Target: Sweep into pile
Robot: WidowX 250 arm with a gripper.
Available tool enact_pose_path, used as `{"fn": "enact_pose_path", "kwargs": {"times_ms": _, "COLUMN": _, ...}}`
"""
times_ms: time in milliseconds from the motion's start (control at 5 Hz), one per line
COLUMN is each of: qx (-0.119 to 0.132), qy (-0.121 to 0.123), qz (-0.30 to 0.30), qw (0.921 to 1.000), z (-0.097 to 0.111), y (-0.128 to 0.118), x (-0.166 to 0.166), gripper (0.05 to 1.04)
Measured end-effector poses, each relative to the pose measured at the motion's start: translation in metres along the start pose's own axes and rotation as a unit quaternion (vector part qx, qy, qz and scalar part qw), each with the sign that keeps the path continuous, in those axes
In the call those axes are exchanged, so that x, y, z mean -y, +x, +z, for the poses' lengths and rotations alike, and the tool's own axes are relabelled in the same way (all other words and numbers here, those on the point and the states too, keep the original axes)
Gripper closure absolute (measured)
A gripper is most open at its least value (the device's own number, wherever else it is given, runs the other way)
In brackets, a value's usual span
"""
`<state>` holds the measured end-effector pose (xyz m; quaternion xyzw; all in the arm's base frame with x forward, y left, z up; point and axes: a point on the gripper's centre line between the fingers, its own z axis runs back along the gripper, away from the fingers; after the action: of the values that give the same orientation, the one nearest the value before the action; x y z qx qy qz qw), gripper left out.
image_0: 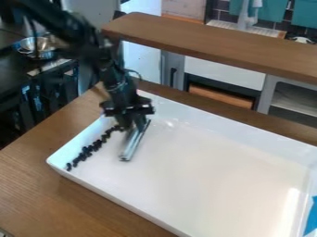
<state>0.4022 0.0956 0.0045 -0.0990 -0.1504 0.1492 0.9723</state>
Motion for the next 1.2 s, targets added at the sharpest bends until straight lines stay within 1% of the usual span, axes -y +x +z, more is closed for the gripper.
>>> {"fn": "enact_pose_path", "kwargs": {"times_ms": 200, "qx": 0.013, "qy": -0.002, "qz": 0.048, "qw": 0.9987, "z": 0.008, "y": -0.012, "x": -0.012, "gripper": 0.731}}
{"fn": "enact_pose_path", "kwargs": {"times_ms": 400, "qx": 0.006, "qy": -0.010, "qz": 0.074, "qw": 0.9972, "z": 0.016, "y": -0.021, "x": -0.014, "gripper": 0.731}}
{"fn": "enact_pose_path", "kwargs": {"times_ms": 600, "qx": -0.006, "qy": -0.035, "qz": 0.077, "qw": 0.9964, "z": 0.035, "y": -0.022, "x": -0.001, "gripper": 0.731}}
{"fn": "enact_pose_path", "kwargs": {"times_ms": 800, "qx": -0.035, "qy": -0.068, "qz": 0.067, "qw": 0.9948, "z": 0.056, "y": -0.035, "x": 0.029, "gripper": 0.731}}
{"fn": "enact_pose_path", "kwargs": {"times_ms": 1000, "qx": -0.052, "qy": -0.070, "qz": 0.044, "qw": 0.9953, "z": 0.050, "y": -0.061, "x": 0.051, "gripper": 0.731}}
{"fn": "enact_pose_path", "kwargs": {"times_ms": 1200, "qx": -0.033, "qy": -0.058, "qz": 0.018, "qw": 0.9976, "z": 0.034, "y": -0.077, "x": 0.046, "gripper": 0.731}}
